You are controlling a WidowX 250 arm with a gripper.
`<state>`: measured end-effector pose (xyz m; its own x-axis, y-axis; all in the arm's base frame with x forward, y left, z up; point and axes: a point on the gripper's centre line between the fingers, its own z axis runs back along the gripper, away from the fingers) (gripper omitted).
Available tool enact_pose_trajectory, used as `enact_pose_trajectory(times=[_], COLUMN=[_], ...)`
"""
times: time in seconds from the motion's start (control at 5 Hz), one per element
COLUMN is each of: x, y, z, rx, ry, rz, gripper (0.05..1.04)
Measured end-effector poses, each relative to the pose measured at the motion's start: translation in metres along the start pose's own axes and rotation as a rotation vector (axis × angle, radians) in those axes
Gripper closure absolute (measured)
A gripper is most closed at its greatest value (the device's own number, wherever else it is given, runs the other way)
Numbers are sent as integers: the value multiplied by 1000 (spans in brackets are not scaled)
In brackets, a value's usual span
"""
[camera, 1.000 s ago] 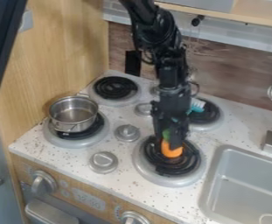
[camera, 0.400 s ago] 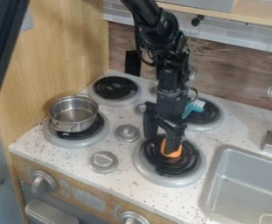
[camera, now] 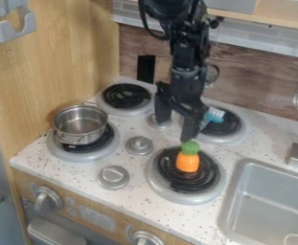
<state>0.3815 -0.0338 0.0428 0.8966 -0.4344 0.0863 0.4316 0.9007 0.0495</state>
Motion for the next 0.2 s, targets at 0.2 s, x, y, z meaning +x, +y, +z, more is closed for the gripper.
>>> enact_pose_trajectory(times=[0.2], x=[-5], y=[4], z=[10], rx=[36], ry=[-3], rz=[38], gripper=[85])
